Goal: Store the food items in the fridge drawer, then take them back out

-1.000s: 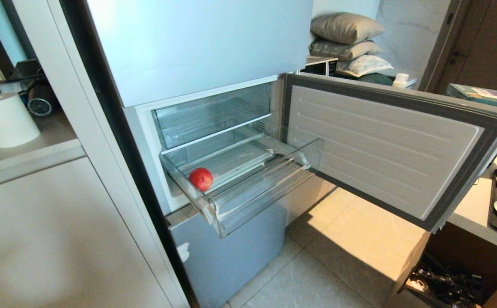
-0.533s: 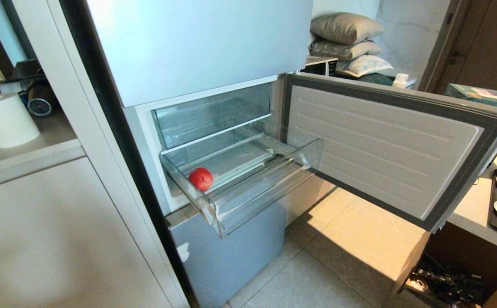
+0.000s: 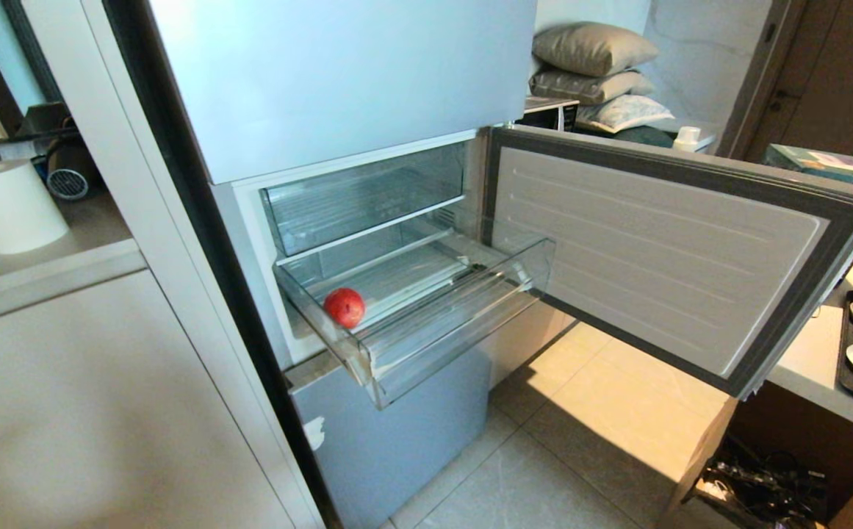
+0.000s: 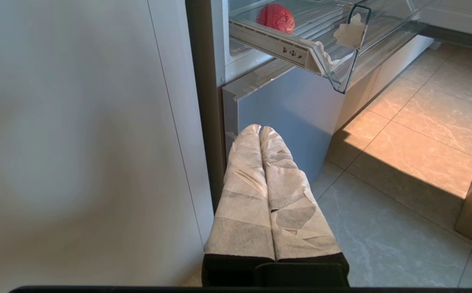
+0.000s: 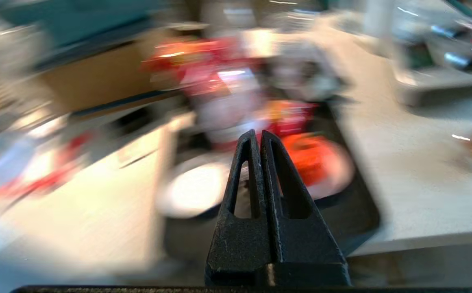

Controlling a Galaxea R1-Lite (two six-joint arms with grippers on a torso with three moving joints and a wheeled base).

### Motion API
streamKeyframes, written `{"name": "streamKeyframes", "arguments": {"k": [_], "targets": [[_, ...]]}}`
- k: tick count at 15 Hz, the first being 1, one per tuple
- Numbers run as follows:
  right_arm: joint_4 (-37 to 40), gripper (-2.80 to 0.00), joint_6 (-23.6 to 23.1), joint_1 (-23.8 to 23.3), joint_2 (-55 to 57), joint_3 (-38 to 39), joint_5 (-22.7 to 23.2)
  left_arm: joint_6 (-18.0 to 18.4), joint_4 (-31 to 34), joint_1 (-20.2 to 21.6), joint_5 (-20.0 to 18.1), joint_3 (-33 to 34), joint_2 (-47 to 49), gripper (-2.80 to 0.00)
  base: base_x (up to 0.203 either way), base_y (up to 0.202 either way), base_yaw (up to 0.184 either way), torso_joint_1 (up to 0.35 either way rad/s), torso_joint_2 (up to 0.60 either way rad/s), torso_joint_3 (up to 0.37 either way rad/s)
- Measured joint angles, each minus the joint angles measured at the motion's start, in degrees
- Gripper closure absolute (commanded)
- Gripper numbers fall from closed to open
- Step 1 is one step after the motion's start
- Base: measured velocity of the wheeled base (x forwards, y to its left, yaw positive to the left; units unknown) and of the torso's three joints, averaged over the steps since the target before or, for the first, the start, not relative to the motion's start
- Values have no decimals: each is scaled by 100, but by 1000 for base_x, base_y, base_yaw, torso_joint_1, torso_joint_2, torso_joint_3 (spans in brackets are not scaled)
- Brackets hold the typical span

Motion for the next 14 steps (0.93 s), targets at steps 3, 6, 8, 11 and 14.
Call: {"name": "streamKeyframes", "arguments": {"k": [3,6,8,11,14], "targets": [[313,0,-311,1552,-1632,1140,21,0,0,0,2,0,0,0,0,0,0,0,0,0],[1247,0,-627,3561,-3442,2111,-27,-2,0,0,2,0,0,0,0,0,0,0,0,0],[2190,0,-954,4542,-4714,2637,-150,0,0,0,2,0,0,0,0,0,0,0,0,0],[3574,0,-1598,5306,-6449,3470,-356,0,0,0,4,0,0,0,0,0,0,0,0,0],[4489,0,-1970,5552,-7786,4006,-577,0,0,0,2,0,0,0,0,0,0,0,0,0]]}}
